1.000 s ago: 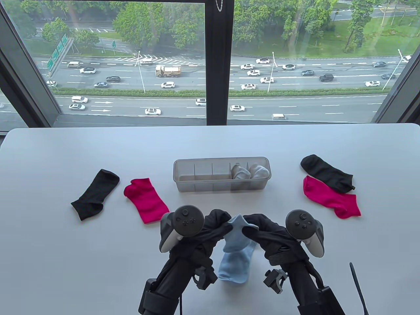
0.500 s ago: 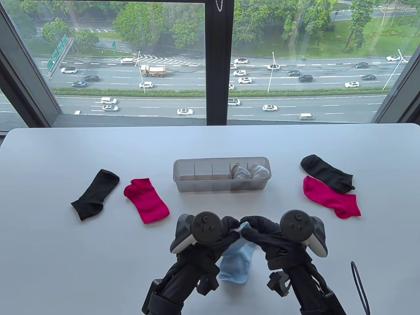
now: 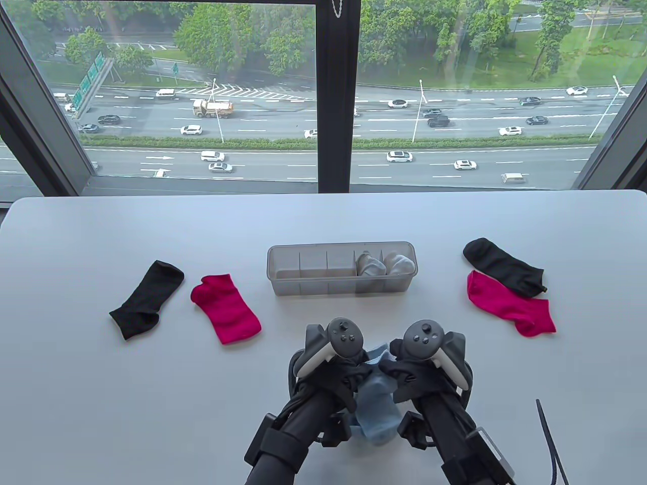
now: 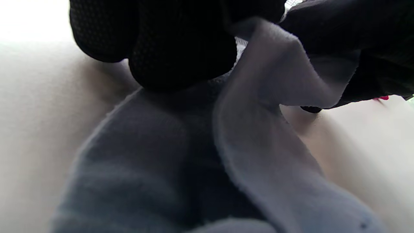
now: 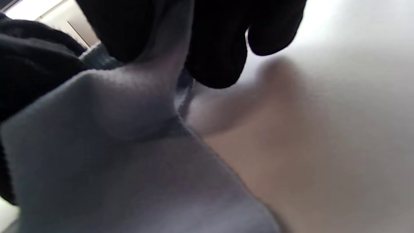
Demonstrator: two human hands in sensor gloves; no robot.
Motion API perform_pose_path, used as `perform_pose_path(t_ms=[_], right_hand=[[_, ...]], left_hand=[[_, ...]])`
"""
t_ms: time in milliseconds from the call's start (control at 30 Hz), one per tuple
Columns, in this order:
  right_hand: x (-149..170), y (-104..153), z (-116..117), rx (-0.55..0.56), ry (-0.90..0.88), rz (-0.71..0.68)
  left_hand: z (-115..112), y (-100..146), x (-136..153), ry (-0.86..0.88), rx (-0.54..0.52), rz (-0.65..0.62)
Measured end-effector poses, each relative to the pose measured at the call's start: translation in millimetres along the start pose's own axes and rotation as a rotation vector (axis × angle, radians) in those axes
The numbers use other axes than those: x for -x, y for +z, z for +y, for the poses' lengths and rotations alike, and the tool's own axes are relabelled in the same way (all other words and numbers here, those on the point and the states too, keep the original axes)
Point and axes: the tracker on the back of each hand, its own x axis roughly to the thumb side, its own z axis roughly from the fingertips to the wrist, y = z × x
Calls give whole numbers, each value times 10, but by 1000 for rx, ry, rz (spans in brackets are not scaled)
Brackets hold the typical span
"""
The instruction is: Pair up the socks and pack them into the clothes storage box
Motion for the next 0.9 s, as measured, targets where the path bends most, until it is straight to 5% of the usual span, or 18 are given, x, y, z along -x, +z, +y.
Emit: perform_pose_path(t_ms=[267, 367, 600, 733, 833, 900], right_hand=[[-81, -60, 121, 17, 160, 3], [-18, -49, 102, -20, 106, -42], [-94, 143, -6, 34, -100, -365], [-92, 219, -202, 163, -189, -383], [-14, 279, -346, 224, -199, -406], [10, 308, -434, 161, -194, -474]], left_hand=[[51, 127, -1, 23, 67, -41], [232, 274, 43, -139, -103, 5], [299, 287, 140, -6, 102, -85], [446, 360, 190, 152, -192, -69], [530, 422, 273, 155, -261, -70], [559, 440, 330, 221, -297, -109]])
